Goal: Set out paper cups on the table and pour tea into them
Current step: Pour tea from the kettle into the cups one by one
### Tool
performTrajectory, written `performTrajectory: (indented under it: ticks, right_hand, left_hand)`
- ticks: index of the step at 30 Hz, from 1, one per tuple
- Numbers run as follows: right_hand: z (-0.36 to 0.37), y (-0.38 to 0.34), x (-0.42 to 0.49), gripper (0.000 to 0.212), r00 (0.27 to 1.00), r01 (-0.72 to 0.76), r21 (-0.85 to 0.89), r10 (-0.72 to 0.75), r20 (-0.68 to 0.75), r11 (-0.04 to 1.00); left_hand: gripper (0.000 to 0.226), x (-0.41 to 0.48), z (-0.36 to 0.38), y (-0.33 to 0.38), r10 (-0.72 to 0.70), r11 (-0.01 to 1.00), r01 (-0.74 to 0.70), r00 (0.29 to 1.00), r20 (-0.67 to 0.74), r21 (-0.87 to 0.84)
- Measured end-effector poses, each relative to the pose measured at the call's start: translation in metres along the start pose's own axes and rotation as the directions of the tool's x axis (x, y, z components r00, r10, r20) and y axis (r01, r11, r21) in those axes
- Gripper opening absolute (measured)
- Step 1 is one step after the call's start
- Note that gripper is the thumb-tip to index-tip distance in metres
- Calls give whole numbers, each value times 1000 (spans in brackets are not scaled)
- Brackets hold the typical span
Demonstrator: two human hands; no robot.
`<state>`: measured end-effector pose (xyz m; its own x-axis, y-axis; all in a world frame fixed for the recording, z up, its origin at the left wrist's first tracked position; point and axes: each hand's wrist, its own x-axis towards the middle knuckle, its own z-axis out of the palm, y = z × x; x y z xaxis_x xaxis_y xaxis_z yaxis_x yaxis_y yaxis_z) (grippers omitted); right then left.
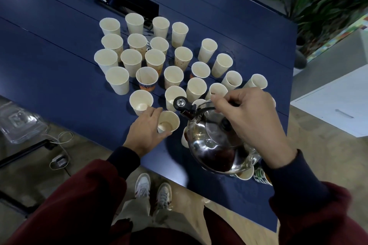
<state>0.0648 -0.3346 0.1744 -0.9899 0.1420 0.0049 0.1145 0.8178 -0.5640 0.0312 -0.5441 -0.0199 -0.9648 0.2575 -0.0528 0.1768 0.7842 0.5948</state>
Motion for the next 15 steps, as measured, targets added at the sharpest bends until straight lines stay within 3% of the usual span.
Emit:
performTrajectory:
  ticks: [7,15]
  right_hand:
    - [11,-12,6,49,999,35,-93,-34,11,995]
    - [14,-14,8,50,1000,27,-77,-27,9,997]
  left_hand:
    - [61,5,-4,-1,4,1000,-4,1000,23,-16]
    - [62,6,-9,-1,15,1000,-15,999,43,9]
